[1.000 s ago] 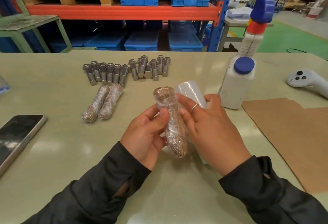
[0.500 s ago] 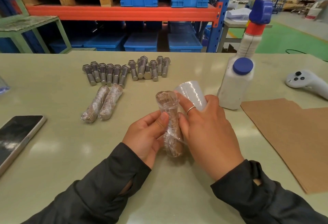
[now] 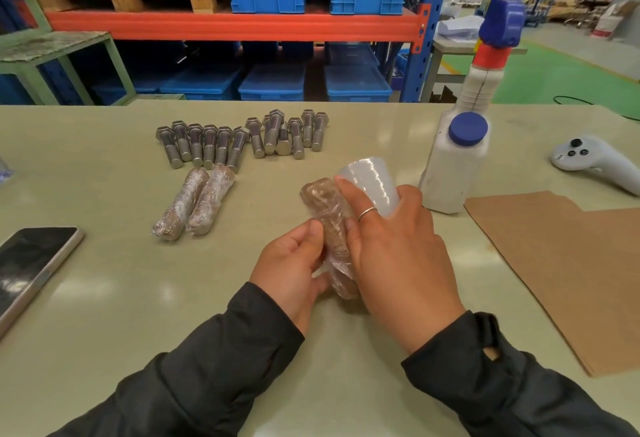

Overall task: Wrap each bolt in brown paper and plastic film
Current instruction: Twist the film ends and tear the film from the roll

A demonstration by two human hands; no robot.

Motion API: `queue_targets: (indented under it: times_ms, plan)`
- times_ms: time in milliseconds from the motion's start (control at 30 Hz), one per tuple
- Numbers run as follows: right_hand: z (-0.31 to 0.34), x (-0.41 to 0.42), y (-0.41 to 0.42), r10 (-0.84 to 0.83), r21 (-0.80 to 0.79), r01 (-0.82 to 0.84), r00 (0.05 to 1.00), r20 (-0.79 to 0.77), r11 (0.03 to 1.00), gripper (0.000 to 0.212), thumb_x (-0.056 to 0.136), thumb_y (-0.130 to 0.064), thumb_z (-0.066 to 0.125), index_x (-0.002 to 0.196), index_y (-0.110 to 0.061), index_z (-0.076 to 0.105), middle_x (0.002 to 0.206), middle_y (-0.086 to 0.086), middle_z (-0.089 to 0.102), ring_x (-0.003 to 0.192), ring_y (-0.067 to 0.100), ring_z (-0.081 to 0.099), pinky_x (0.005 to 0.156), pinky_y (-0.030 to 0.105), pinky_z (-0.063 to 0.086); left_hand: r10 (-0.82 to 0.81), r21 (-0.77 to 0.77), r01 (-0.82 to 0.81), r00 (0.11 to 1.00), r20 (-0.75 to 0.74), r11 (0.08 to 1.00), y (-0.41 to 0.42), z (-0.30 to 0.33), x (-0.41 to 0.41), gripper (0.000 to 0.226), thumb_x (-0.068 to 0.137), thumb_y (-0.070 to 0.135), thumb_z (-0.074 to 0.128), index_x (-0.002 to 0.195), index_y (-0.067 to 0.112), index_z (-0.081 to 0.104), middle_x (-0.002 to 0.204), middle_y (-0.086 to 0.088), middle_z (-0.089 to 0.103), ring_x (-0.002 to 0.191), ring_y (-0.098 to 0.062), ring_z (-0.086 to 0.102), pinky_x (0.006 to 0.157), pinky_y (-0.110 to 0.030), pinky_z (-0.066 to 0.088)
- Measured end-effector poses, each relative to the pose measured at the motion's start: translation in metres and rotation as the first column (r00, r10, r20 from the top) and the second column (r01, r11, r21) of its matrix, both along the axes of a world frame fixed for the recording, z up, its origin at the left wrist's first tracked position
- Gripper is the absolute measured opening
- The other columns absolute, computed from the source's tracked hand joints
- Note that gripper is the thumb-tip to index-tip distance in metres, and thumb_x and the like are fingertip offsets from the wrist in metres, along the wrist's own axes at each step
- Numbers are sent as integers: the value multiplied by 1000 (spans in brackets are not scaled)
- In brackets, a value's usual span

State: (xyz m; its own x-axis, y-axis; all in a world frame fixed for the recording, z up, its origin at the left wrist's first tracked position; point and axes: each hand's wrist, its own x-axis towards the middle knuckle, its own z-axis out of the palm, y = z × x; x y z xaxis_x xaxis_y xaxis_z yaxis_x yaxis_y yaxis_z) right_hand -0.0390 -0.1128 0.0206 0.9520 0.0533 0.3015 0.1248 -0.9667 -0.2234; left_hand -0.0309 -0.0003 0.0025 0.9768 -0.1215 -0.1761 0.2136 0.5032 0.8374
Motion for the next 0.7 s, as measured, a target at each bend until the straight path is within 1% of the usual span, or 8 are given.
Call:
queue_targets:
  times_ms: [67,167,300,367,433,500,600,700]
  plan:
    - [-1,-1,2,-13,8,12,1000,16,1000,49,98,-45,22,140,-53,-1,124,6,19,103,26,38,82,37,43,-21,-7,21,1000,1,1000,-4,1,-3,29,90,26,47,83,13,72,81,-3,69,72,-12,62,56,-23,54]
    - [0,-2,0,-16,65,13,999,35,998,51,98,-44,27,139,-55,0,124,6,20,104,26,38,82,37,43,-113,-26,116,989,101,993,-5,5,-6,30,73,33,60,97,16,70,90,-2,72,80,-12,68,62,-22,54]
    - [2,-1,-2,47,144,-54,997,55,988,68,96,-44,29,125,-63,-29,124,4,21,105,22,40,87,40,46,-94,-5,95,991,92,995,-4,-1,-4,35,60,19,68,95,15,70,89,-10,71,78,-21,66,67,-28,56]
    - [3,2,-4,76,223,-78,997,20,972,72,94,-45,31,115,-67,-34,128,6,28,112,23,40,93,38,44,-68,-24,69,995,72,997,-2,-1,-2,32,62,13,66,93,10,70,85,-9,72,73,-19,68,63,-27,56]
    - [4,4,-10,122,336,-102,992,-39,936,70,93,-46,35,122,-67,-25,122,8,41,111,25,42,89,34,40,-48,-11,49,997,57,999,0,0,-2,33,61,11,65,93,9,68,79,-6,72,67,-15,68,58,-25,55]
    - [4,6,-17,173,391,-124,980,-93,912,62,92,-49,34,134,-64,-10,105,7,51,96,25,50,77,31,38,-32,24,32,999,15,999,1,0,-1,37,58,12,67,95,8,66,76,-4,72,64,-14,68,56,-25,55]
    - [3,8,-24,204,408,-125,967,-156,904,52,93,-54,29,136,-63,1,111,4,50,95,22,54,76,29,39,-35,58,37,999,-30,998,4,0,0,32,59,12,66,90,7,66,71,-4,71,60,-14,67,54,-24,55]
    - [6,9,-28,214,438,-138,968,-129,888,49,90,-57,28,130,-70,4,108,-1,49,84,8,53,67,16,34,-41,49,42,999,-26,998,5,2,1,33,58,11,66,90,5,66,74,-5,71,61,-15,67,56,-25,56]
